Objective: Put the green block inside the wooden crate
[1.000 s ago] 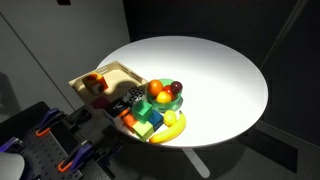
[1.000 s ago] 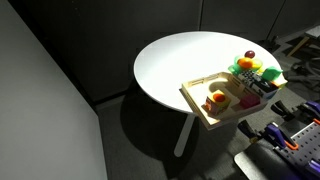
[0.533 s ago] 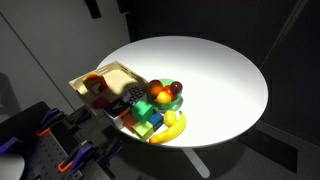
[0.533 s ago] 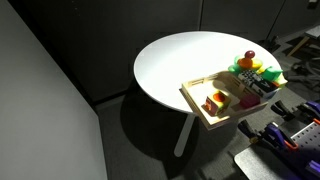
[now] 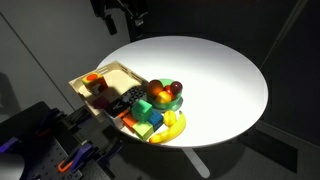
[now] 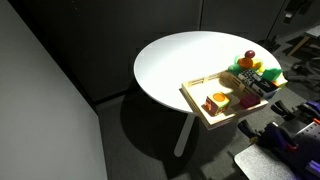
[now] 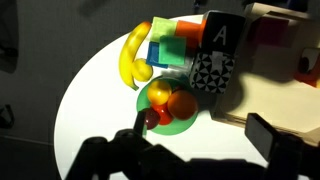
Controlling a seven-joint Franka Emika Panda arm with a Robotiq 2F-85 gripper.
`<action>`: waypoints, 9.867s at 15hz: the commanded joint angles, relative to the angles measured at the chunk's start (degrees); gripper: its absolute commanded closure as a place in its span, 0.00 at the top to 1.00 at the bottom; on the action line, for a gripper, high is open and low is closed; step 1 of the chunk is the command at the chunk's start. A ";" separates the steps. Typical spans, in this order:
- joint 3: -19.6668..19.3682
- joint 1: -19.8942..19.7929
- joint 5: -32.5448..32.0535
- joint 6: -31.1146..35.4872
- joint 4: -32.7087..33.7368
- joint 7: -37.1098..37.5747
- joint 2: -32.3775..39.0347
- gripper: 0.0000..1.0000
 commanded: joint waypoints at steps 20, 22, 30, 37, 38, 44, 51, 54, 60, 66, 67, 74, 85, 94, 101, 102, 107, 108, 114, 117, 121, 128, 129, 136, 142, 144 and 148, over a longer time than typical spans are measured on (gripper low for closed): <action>-1.64 -3.77 6.16 1.27 2.96 -0.30 12.39 1.00; -2.01 -3.98 6.45 1.17 3.83 -1.04 14.62 1.00; -1.91 -5.16 5.90 8.18 2.43 -3.64 22.47 1.00; -1.12 -5.66 6.23 21.32 -1.35 -6.26 28.61 1.00; -0.95 -5.71 6.32 22.66 -1.63 -6.52 29.39 1.00; -0.35 -6.27 6.42 26.43 -2.00 -6.51 32.36 1.00; 0.00 -6.85 6.09 27.42 -1.66 -6.23 34.50 1.00; -0.06 -6.79 5.81 26.92 -1.28 -5.81 35.26 0.66; -0.64 -5.42 3.33 24.71 -1.77 -3.45 33.85 0.31; -0.72 -3.74 0.38 22.80 -2.66 -0.76 31.82 0.28; -0.64 -3.45 0.02 22.47 -2.78 -0.46 31.44 0.28; 0.39 -1.08 -2.31 20.18 -4.14 2.83 27.91 0.28; 3.82 1.54 -4.03 17.50 -5.02 6.83 26.17 0.28; 4.77 1.81 -3.13 17.39 -7.04 7.31 22.28 0.28; 6.32 2.29 -3.07 15.87 -7.75 7.49 18.79 0.28; 6.78 2.49 -3.28 15.64 -7.52 7.53 19.05 0.28; 8.90 3.99 -3.18 15.11 -6.39 7.34 20.77 0.28; 9.28 4.37 -3.20 15.02 -6.27 7.23 20.97 0.28; 11.40 6.61 -2.79 14.25 -6.37 6.75 21.44 0.28; 11.88 7.10 -2.52 14.17 -6.43 6.55 21.34 0.28; 11.84 6.92 -2.49 15.50 -6.69 6.03 21.83 0.53; 11.84 6.92 -2.49 15.50 -6.69 6.03 22.08 0.53; 11.84 6.93 -2.49 15.50 -6.69 6.03 22.08 0.53; 12.47 7.51 -1.69 15.23 -5.56 5.81 22.15 0.28; 14.03 8.69 0.36 20.94 -4.61 3.10 23.10 0.28; 14.65 9.14 1.41 23.50 -4.28 2.08 23.92 0.28; 16.01 10.27 4.17 25.69 -2.05 2.31 27.04 0.28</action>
